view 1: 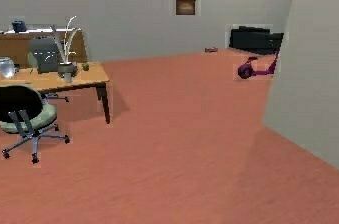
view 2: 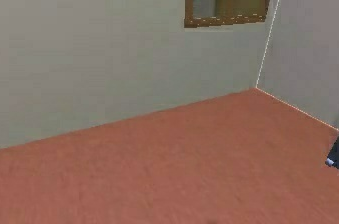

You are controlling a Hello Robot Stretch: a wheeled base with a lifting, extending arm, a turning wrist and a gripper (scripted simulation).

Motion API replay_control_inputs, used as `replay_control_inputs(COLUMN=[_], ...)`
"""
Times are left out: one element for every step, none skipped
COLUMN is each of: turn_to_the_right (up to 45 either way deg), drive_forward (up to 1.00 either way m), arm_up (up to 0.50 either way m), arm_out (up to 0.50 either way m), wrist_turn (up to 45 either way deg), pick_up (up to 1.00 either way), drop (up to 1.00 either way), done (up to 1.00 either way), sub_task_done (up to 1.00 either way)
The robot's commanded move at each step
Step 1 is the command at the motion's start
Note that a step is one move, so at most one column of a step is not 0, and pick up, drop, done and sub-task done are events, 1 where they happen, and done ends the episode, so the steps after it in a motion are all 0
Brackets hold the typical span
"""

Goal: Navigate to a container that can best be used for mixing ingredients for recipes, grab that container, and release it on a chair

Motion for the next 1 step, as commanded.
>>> replay_control_inputs(turn_to_the_right=[0.0], drive_forward=[1.0], arm_up=[0.0], arm_out=[0.0], wrist_turn=[0.0], pick_up=[0.0], drop=[0.0], done=[0.0], sub_task_done=[0.0])
